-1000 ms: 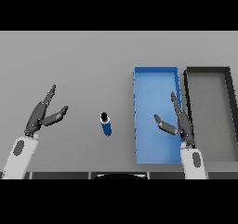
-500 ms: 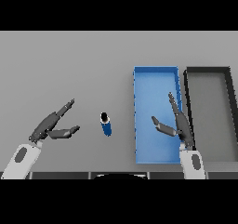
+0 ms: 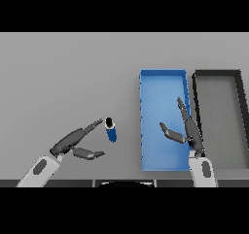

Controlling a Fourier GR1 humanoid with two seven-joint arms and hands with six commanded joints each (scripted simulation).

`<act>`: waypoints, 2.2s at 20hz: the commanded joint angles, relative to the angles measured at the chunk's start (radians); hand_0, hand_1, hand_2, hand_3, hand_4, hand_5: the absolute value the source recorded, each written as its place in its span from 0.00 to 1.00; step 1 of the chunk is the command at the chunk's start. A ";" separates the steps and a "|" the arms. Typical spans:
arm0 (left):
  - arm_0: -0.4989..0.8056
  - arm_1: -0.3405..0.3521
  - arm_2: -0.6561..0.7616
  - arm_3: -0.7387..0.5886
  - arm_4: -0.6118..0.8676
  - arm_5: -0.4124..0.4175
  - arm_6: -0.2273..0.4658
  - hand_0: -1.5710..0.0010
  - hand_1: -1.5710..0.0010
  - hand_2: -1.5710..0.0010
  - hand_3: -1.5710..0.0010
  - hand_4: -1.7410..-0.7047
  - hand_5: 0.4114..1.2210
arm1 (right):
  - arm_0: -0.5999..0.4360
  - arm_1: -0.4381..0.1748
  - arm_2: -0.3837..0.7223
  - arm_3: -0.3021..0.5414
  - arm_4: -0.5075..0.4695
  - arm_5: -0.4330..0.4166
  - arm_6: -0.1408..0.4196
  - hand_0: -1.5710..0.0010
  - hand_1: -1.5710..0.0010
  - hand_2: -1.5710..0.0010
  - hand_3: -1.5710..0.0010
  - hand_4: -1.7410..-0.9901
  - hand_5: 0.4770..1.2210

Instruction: Pick up the blue pipe and place it into the blue bin.

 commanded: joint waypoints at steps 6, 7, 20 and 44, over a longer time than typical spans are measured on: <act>-0.081 -0.149 -0.032 0.148 -0.049 0.035 -0.030 1.00 1.00 1.00 1.00 0.59 0.09 | 0.015 0.006 -0.004 -0.010 -0.015 0.005 -0.007 1.00 1.00 1.00 1.00 0.71 0.10; -0.087 -0.174 -0.034 0.168 -0.048 0.040 -0.034 1.00 1.00 1.00 1.00 0.59 0.09 | 0.011 0.004 -0.008 -0.007 -0.017 0.005 -0.004 1.00 1.00 1.00 1.00 0.71 0.10; -0.160 -0.369 -0.011 0.358 0.007 0.049 -0.118 0.97 0.84 0.73 0.78 0.46 0.33 | 0.016 0.007 0.000 -0.001 -0.004 0.003 -0.014 1.00 1.00 1.00 1.00 0.73 0.11; -0.194 -0.466 -0.042 0.161 -0.041 0.082 -0.150 0.01 0.00 0.00 0.00 0.26 1.00 | 0.012 -0.008 -0.001 0.011 0.028 -0.008 -0.018 1.00 1.00 1.00 1.00 0.82 0.12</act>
